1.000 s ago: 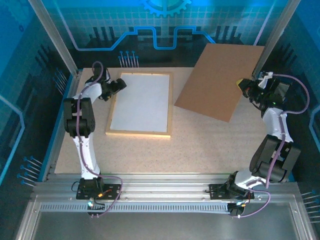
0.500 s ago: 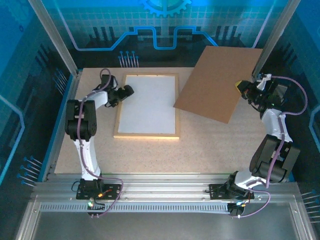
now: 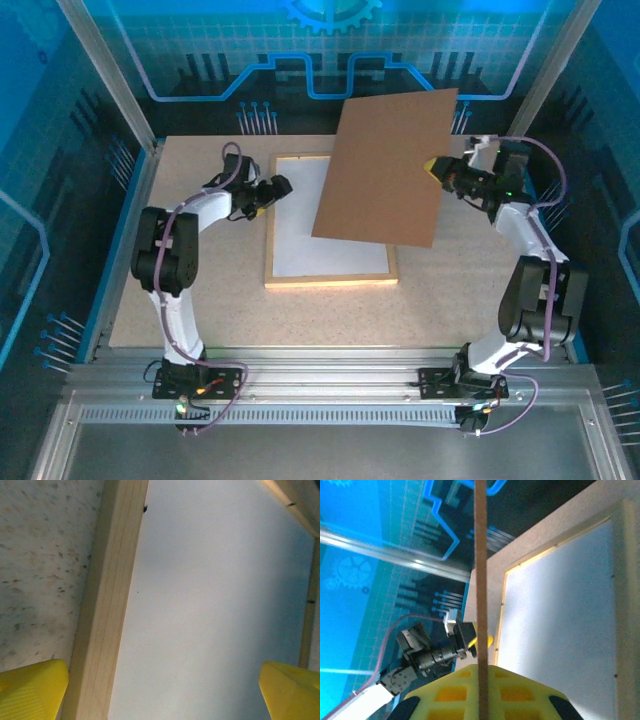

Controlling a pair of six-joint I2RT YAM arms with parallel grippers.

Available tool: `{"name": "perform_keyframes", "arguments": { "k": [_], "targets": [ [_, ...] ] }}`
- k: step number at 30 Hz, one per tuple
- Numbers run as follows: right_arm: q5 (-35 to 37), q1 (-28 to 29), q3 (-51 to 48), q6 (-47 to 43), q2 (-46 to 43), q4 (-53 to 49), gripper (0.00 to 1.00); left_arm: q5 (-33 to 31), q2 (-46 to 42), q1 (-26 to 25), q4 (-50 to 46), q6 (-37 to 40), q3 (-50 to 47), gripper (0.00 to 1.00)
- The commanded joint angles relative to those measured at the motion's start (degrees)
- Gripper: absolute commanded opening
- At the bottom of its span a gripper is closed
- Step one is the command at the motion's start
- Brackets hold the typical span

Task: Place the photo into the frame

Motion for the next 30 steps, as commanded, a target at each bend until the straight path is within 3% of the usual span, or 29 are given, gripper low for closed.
{"name": "perform_keyframes", "arguments": {
  "k": [1, 13, 18, 30],
  "targets": [
    [-3.76, 3.01, 2.45, 0.62, 2.73, 5.48, 0.00, -2.91, -6.79, 1.49, 0.11, -1.43, -3.57, 0.99],
    [-6.95, 10.74, 7.73, 5.05, 17.03, 13.62, 0.00, -2.88, -18.42, 3.40, 4.67, -6.09, -19.48, 0.99],
    [-5.01, 12.08, 9.40, 3.21, 20.98, 9.70, 0.00, -3.19, -20.96, 3.41, 5.70, -7.08, -22.41, 0.99],
    [-3.63, 13.71, 10.62, 5.27, 26.02, 10.98, 0.00, -4.08, -21.72, 3.58, 5.72, -6.50, -23.14, 0.99]
  ]
}}
